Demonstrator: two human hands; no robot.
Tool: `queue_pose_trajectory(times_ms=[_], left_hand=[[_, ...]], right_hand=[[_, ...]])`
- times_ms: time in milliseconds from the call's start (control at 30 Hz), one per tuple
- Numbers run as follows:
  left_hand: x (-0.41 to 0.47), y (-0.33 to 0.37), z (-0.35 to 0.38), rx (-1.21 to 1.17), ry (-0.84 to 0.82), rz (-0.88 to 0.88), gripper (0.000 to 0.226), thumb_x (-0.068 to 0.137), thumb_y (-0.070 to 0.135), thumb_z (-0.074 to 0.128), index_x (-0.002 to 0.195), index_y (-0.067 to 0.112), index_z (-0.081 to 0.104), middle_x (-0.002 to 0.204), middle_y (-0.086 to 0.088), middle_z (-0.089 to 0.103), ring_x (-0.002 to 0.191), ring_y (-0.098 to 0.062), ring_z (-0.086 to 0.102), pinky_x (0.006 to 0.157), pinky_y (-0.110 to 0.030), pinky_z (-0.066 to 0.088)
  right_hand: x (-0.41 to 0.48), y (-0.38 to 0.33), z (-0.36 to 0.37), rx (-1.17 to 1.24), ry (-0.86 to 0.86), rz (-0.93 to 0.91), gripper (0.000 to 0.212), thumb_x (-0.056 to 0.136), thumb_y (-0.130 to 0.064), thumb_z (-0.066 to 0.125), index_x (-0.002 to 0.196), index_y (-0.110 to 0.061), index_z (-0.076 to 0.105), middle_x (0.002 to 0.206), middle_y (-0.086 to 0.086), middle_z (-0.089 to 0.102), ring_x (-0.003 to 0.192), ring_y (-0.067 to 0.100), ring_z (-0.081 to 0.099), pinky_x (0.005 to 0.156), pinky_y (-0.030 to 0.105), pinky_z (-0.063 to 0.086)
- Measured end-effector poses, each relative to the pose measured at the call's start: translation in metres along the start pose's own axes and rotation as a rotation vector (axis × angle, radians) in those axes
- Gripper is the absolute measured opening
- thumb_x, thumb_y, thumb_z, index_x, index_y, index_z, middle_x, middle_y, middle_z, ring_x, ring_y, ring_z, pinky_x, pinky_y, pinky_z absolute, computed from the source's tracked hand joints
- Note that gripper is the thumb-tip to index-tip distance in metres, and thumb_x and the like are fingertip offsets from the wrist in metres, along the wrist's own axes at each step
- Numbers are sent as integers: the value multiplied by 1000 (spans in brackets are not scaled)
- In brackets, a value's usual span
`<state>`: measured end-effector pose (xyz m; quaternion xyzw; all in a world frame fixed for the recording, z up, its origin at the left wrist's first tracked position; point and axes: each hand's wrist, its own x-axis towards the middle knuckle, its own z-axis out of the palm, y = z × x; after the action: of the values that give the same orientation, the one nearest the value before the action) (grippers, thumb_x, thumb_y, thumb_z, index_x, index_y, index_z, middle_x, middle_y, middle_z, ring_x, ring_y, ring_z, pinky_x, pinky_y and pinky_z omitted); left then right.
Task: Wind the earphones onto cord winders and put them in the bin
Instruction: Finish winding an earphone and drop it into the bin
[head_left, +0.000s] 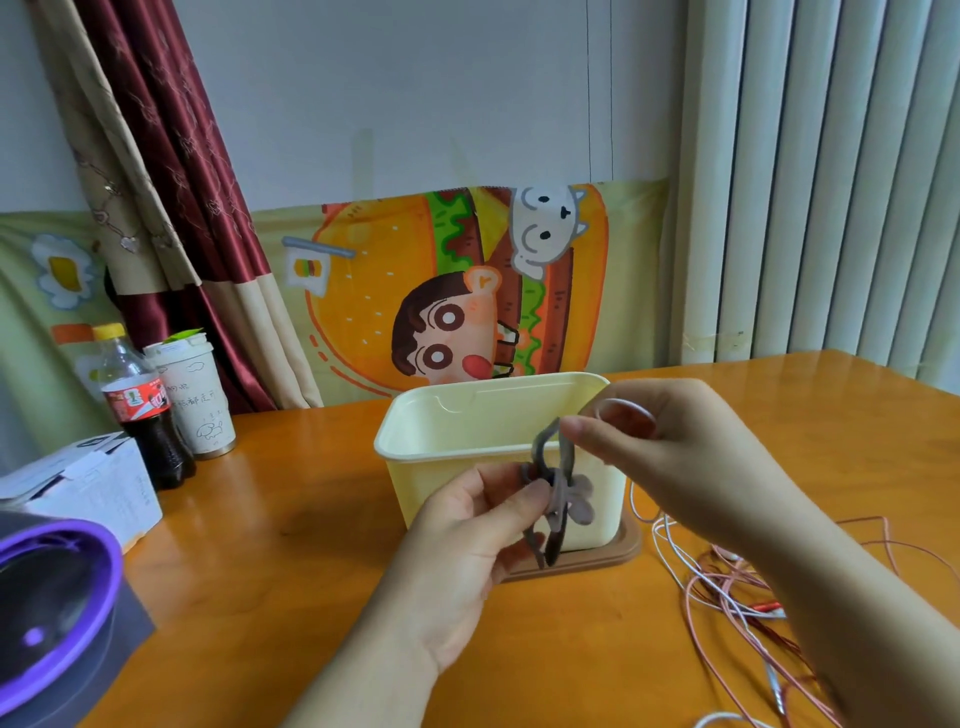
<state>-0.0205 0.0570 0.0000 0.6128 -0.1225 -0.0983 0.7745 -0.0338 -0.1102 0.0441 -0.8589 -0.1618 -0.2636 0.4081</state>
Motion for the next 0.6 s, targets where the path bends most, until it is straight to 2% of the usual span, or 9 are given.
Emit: queue_pose_trajectory(times_ms=[67,100,200,333,400,467,533,567,600], left_hand=[[-1,0,0,4,-51,-18,34,69,23,70,101,12,67,103,-12,74,88,-18,70,66,-24,51],[-1,0,0,13,-64,-13,35,68,24,71,101,12,66,104,-14,74,88,-19,70,66,-24,51],[0,0,-1,30,-73,37,38,63,27,73,98,12,68,95,-9,75,81,-15,70,66,-22,53],[-1,3,-3,6,-126,24,33,65,21,77,95,11,69,88,-5,73,78,-13,69,65,-22,53],[-3,6,-4,-6,-204,-6,27,68,20,83,92,13,73,98,-16,73,84,-22,69,68,-25,55],[-5,9,-4,-21,-265,-19,24,71,16,76,94,12,75,110,-29,67,90,-33,65,71,-30,56],[-3,11,-4,-102,-252,-14,27,73,10,70,99,7,73,111,-30,66,87,-32,66,68,-31,57],[-2,12,-4,-157,-223,-7,29,71,10,71,99,5,73,111,-28,67,85,-29,67,67,-30,58],[0,12,-5,-207,-183,3,31,67,10,75,97,5,75,111,-26,68,84,-27,68,67,-30,58]], right_hand=[[1,4,1,50,27,14,27,77,-41,68,69,-16,68,55,-6,57,51,4,49,46,14,35],[2,6,1,79,35,25,29,73,-45,69,68,-16,67,56,-4,57,50,3,47,47,13,35],[3,15,-1,172,27,61,40,65,-53,67,68,-13,66,57,5,55,53,5,44,50,16,35],[6,27,0,396,-32,189,47,62,-52,69,70,-6,64,57,-8,58,59,7,53,60,18,48],[7,33,3,527,-99,239,47,63,-56,75,68,-10,64,60,-2,56,63,14,51,65,26,48],[5,37,13,609,-176,264,48,68,-52,78,71,-6,63,64,6,57,65,17,52,67,30,46],[2,39,26,703,-254,301,54,74,-45,75,80,7,58,70,20,59,71,22,56,71,33,46],[0,38,33,755,-279,324,51,76,-41,72,83,8,58,74,24,59,73,24,56,73,34,49],[-1,38,39,780,-284,340,41,78,-36,69,82,4,59,73,21,59,72,24,55,73,32,50]])
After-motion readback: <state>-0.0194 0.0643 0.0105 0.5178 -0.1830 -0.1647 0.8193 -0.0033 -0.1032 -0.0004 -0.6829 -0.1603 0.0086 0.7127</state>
